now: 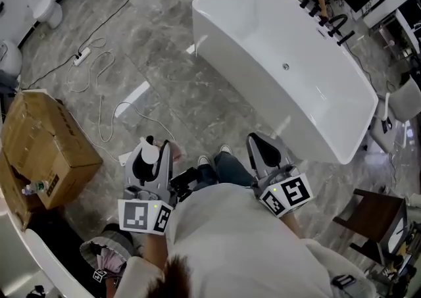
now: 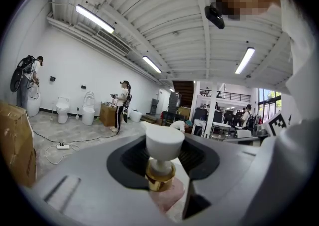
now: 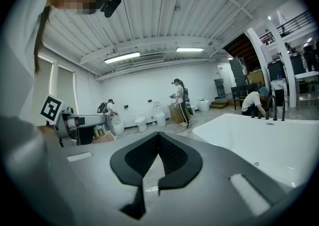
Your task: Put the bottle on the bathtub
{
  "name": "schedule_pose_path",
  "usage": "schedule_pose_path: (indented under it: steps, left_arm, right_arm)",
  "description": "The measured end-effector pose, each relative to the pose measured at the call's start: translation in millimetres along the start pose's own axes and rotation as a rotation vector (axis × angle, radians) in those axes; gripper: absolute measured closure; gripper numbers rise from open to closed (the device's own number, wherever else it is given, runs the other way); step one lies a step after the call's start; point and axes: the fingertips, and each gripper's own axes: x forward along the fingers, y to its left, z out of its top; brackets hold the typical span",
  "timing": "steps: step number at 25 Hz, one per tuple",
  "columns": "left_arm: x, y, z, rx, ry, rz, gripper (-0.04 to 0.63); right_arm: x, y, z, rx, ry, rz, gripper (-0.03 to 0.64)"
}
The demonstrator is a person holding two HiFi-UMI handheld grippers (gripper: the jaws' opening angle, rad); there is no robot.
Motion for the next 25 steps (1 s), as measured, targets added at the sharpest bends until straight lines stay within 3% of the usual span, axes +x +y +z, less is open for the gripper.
schedule_pose_path:
  steps: [10,25]
  left_arm:
    - [42.2,-4.0,2.0,-0.014,0.016,0.009,0.393]
    - [126.5,-5.3,27.4,-0.001,-0.038,0.090,0.393]
  right_arm:
    - [34.7,-28.5,8.8,0.016,0.022,0.040,0.618]
    - [98.1,-102.2,47.6,-0.003,-0.011,0.123,0.618]
